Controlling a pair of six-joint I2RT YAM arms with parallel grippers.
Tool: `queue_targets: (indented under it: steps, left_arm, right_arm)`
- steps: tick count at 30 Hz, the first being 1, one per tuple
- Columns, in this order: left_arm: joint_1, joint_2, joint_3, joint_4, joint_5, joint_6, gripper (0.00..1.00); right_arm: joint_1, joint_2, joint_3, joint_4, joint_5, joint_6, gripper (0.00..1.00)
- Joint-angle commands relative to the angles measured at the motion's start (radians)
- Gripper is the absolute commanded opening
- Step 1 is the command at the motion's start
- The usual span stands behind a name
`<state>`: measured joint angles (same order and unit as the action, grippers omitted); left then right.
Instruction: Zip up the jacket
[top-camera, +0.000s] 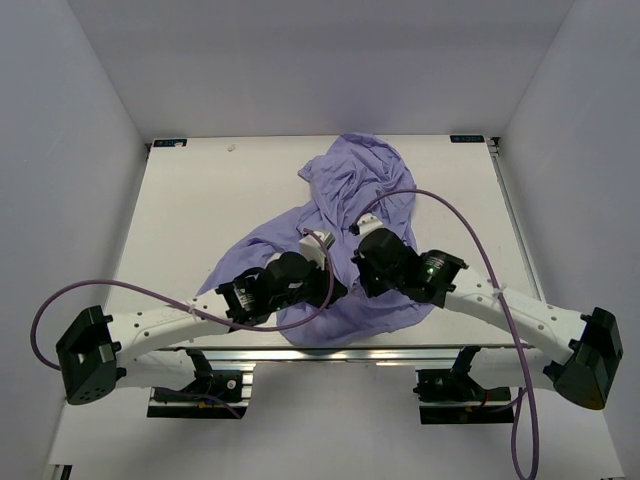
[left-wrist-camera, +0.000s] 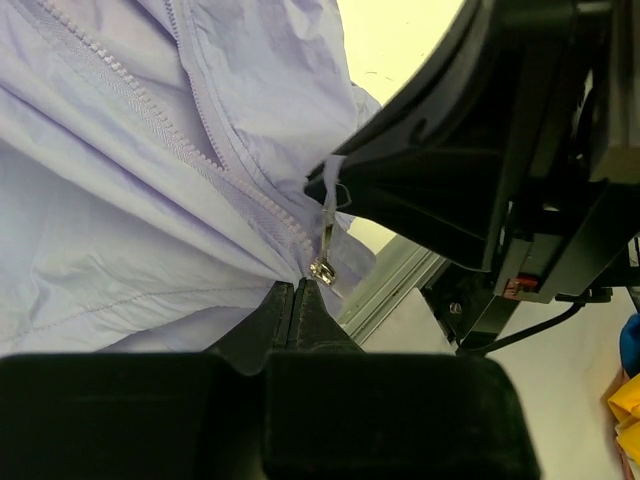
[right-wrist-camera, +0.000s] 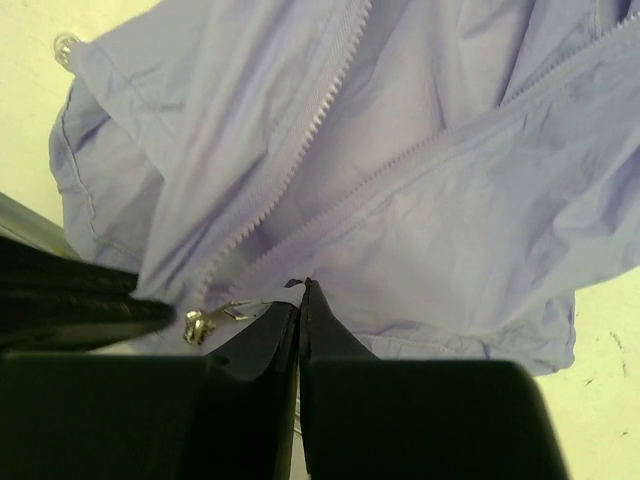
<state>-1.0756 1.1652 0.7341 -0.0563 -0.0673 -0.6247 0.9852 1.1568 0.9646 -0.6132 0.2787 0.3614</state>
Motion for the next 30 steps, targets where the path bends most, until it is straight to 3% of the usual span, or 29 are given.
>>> queue_targets:
  steps: [1, 3, 7, 9, 10, 11, 12, 17, 23, 30]
  left_arm:
    - [-0.006, 0.004, 0.042, -0.074, 0.006, 0.02, 0.0]
    - [-0.006, 0.007, 0.066, -0.103, -0.011, 0.02, 0.0]
    - [-0.006, 0.03, 0.112, -0.155, -0.063, 0.048, 0.28]
    - [-0.006, 0.033, 0.134, -0.188, -0.103, 0.086, 0.5]
    - [-0.006, 0.033, 0.157, -0.2, -0.12, 0.1, 0.65]
    - [-0.006, 0.028, 0.168, -0.224, -0.158, 0.13, 0.88]
    - [-0.006, 0.027, 0.178, -0.235, -0.175, 0.149, 0.98]
    - [-0.006, -0.005, 0.224, -0.263, -0.198, 0.316, 0.98]
    - [-0.006, 0.04, 0.258, -0.286, -0.078, 0.503, 0.98]
    - [-0.006, 0.129, 0.329, -0.271, -0.069, 0.606, 0.9]
  right_arm:
    - [-0.017, 0.035, 0.072, 0.033, 0.021, -0.053, 0.0]
    - [-0.017, 0.034, 0.071, 0.03, -0.016, -0.065, 0.0]
    - [-0.017, 0.004, 0.071, 0.007, -0.053, -0.084, 0.0]
    - [-0.017, -0.017, 0.08, -0.008, -0.096, -0.099, 0.0]
    - [-0.017, -0.023, 0.082, -0.014, -0.108, -0.107, 0.0]
    - [-0.017, -0.029, 0.085, -0.026, -0.122, -0.11, 0.0]
    - [-0.017, -0.035, 0.088, -0.033, -0.128, -0.116, 0.0]
    - [-0.034, -0.034, 0.12, -0.071, -0.13, -0.14, 0.0]
    - [-0.082, -0.016, 0.18, -0.089, -0.154, -0.156, 0.0]
    - [-0.14, 0.014, 0.217, -0.091, -0.236, -0.182, 0.0]
